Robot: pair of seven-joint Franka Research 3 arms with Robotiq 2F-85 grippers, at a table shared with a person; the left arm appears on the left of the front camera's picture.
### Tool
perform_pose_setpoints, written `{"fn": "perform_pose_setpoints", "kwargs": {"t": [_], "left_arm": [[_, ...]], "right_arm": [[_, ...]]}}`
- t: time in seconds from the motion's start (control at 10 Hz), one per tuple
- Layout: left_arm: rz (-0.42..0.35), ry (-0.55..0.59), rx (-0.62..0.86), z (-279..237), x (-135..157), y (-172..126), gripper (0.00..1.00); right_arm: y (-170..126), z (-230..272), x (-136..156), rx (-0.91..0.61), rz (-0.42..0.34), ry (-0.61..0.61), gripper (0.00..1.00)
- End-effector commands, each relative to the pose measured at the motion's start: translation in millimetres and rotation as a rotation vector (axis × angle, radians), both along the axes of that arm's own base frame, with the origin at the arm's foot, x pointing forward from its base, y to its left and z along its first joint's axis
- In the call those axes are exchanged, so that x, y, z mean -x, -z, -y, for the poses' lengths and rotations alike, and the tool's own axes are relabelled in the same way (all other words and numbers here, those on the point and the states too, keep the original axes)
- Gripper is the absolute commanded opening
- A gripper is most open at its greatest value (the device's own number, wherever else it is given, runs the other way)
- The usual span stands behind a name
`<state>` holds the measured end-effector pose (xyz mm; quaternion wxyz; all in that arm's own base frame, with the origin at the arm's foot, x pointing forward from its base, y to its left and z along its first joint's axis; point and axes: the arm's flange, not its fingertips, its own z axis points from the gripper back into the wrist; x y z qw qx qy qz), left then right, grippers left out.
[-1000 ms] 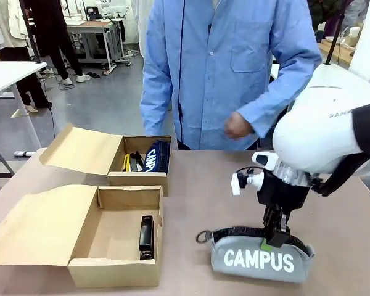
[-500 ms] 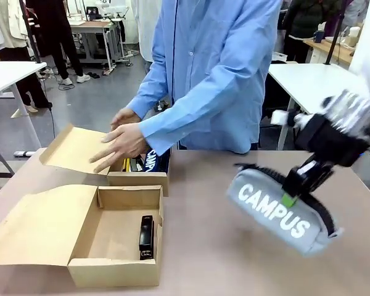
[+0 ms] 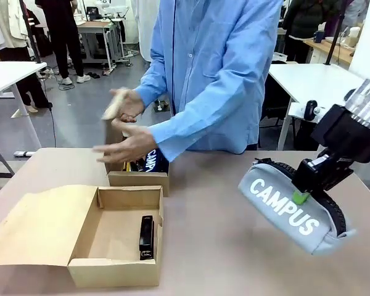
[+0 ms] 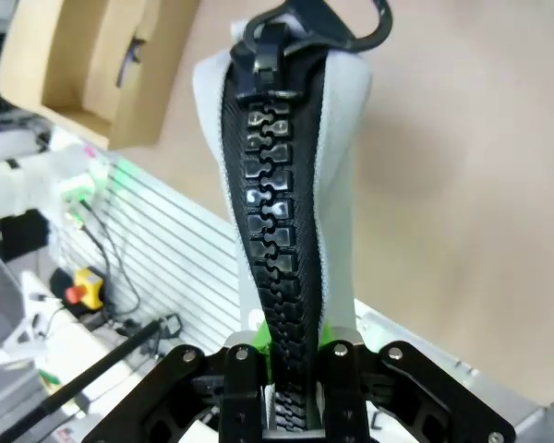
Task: Place items inside the box.
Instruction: Pick up a Pencil pouch or Stapler and place it inside the Mailer Box closest to the robot.
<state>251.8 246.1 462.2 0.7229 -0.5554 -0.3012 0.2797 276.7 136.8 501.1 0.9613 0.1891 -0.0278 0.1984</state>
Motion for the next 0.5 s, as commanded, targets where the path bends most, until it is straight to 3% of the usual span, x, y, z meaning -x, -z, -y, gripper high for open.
{"fn": "perform_pose_setpoints", "kwargs": {"t": [0.0, 0.3, 0.4], "left_arm": [[0.032, -0.001, 0.004, 2, 1, 1, 1.00], [0.032, -0.001, 0.004, 2, 1, 1, 1.00], [0.032, -0.001, 0.004, 2, 1, 1, 1.00]], "right_arm": [[-5, -1, 8, -0.075, 0.030, 0.094, 0.10], [-12, -63, -5, 0.116, 0.011, 0.542, 0.10], [-15, -64, -6, 0.140, -0.009, 0.579, 0.10]]}}
